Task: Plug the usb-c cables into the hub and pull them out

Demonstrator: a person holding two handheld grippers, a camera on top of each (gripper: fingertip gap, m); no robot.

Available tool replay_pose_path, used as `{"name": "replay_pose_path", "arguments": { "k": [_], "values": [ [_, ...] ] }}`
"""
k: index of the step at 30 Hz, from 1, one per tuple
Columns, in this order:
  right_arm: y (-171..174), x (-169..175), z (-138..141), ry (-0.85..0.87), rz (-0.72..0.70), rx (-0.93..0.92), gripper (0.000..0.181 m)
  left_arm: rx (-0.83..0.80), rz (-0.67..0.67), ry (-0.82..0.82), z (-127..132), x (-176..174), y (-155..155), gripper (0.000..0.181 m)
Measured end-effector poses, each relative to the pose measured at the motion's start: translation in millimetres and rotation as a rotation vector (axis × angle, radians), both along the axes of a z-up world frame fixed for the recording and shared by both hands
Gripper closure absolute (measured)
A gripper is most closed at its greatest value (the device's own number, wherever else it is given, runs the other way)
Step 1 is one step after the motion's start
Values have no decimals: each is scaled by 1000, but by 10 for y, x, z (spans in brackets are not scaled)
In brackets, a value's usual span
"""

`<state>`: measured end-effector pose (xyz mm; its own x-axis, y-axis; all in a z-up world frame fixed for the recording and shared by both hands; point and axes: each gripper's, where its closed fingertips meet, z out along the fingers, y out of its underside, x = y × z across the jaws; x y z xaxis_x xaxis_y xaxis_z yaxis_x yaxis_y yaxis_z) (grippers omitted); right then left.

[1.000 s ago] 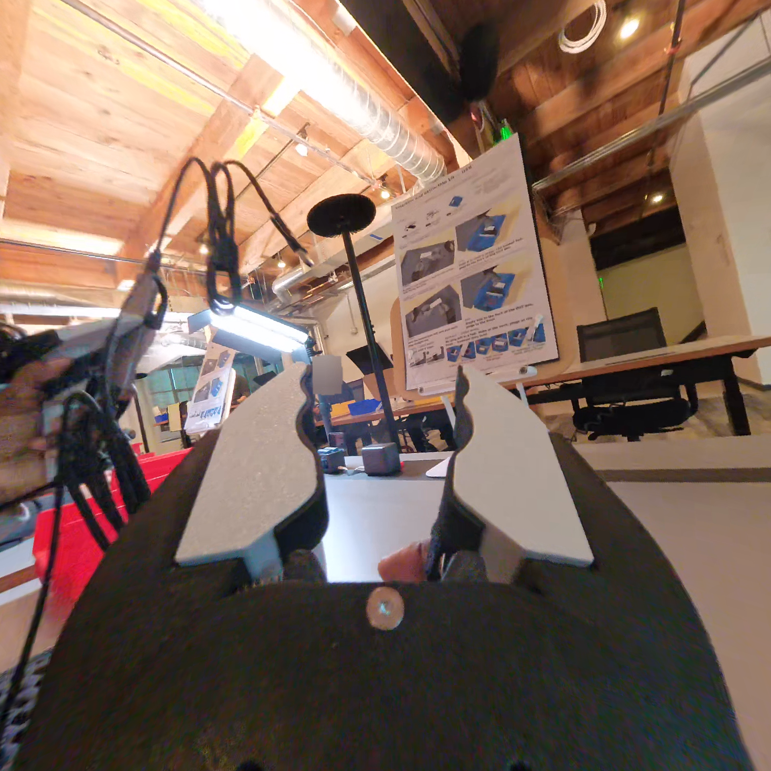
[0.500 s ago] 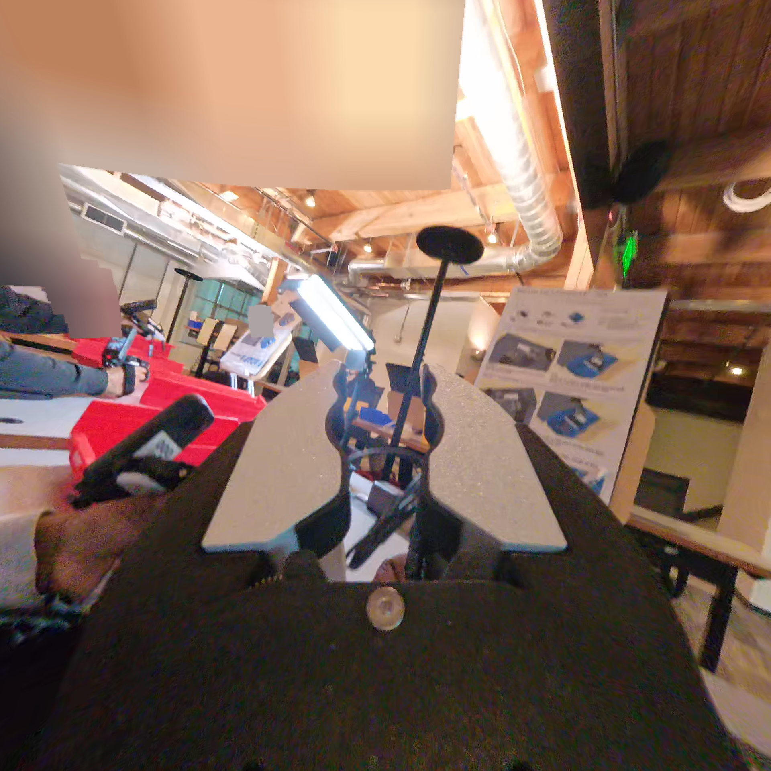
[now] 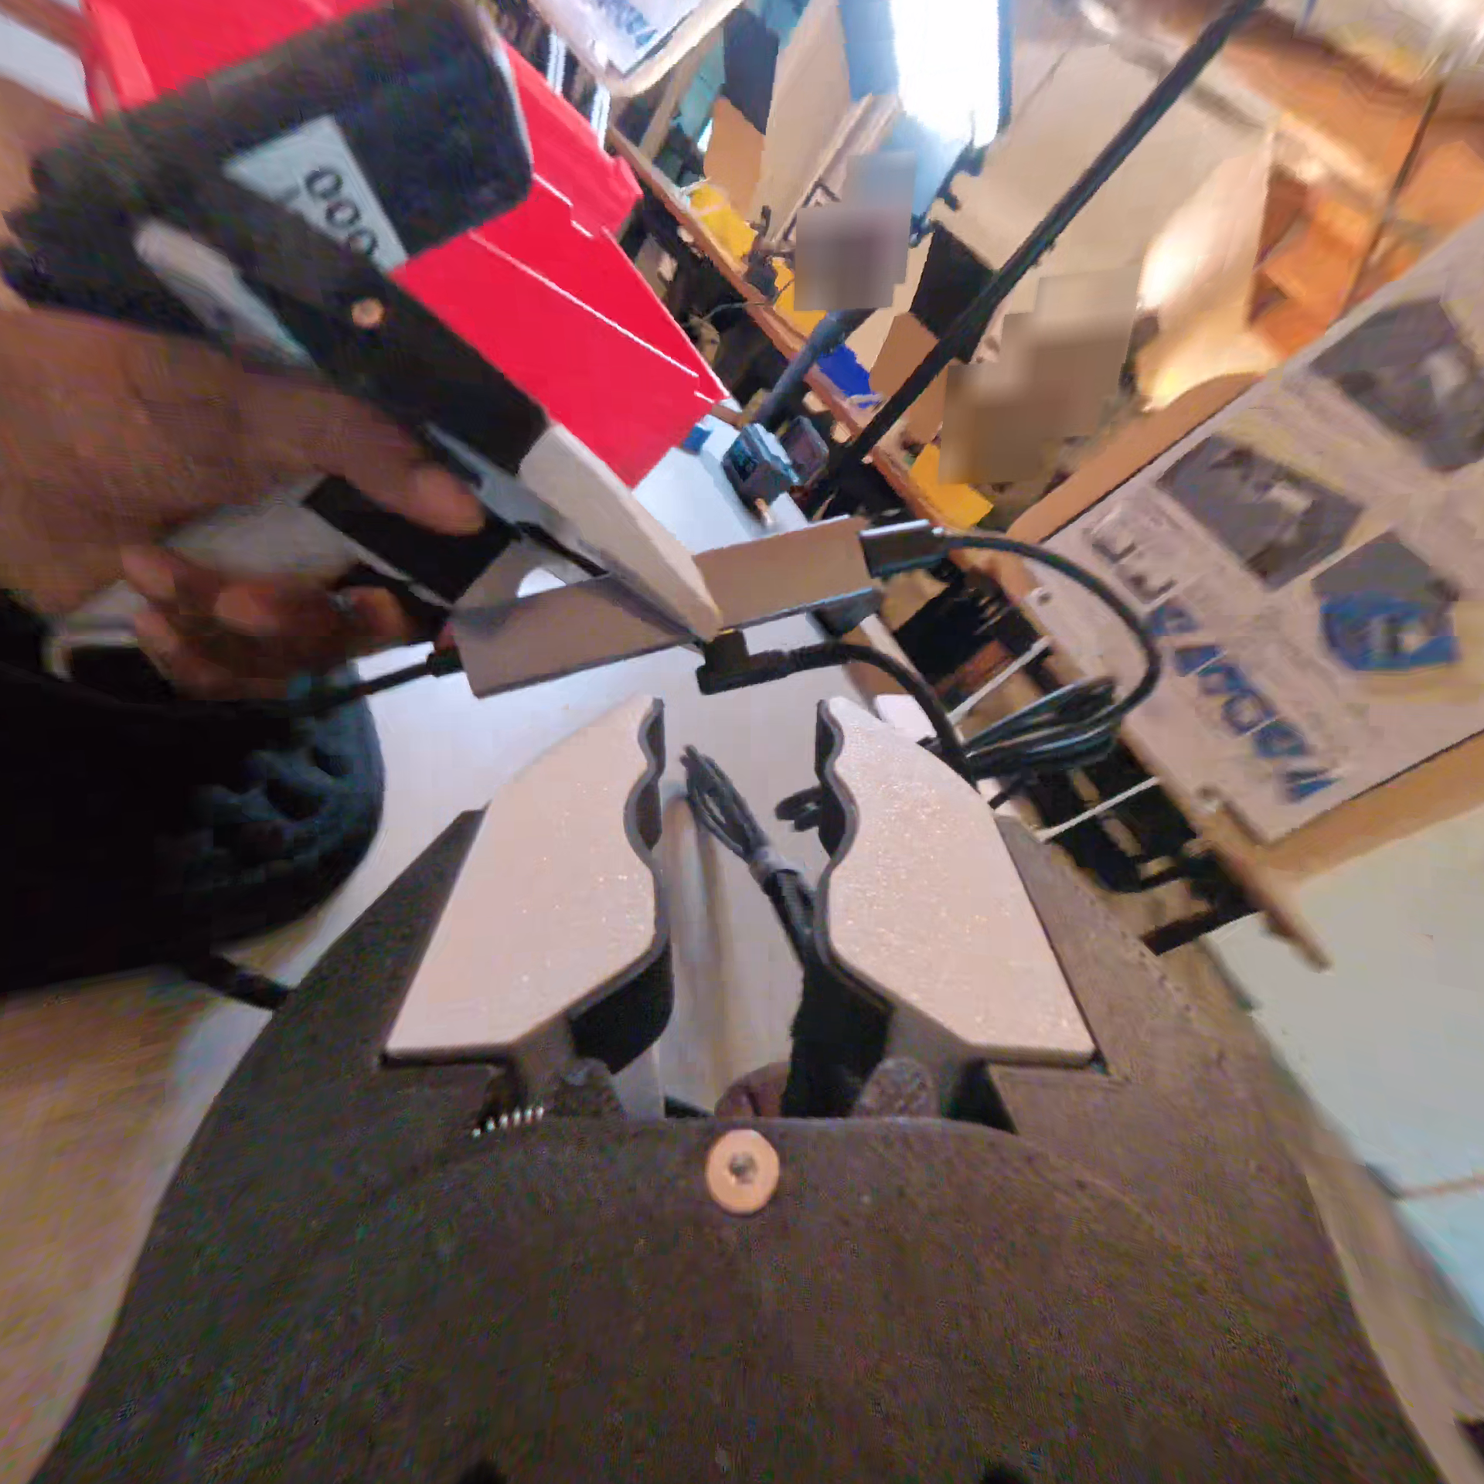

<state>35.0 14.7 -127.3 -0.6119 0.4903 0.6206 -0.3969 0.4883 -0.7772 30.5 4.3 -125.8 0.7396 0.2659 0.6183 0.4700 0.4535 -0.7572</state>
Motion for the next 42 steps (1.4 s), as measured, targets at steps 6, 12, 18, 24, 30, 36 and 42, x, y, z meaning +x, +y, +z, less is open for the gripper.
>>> {"name": "replay_pose_path", "arguments": {
  "k": [6,12,18,24,30,36,42],
  "values": [
    [8,-85,-104,334,-130,200,143,-82,-8,-18,-103,-1,78,172],
    [-78,-43,-109,719,-178,420,165,13,-22,-162,-147,-63,42,172],
    [-78,-65,-124,770,-136,452,175,194,-113,-287,-110,-64,-7,172],
    [-49,-60,-171,765,-52,476,141,196,-192,-314,-122,-1,52,172],
    [-32,-81,-105,910,-47,497,170,244,-297,-361,-101,95,134,171],
    [-47,-105,-150,970,-13,517,173,239,-220,-362,-136,60,120,170],
    [-37,-70,-154,993,10,513,173,207,-194,-331,-141,77,124,171]
  ]
}}
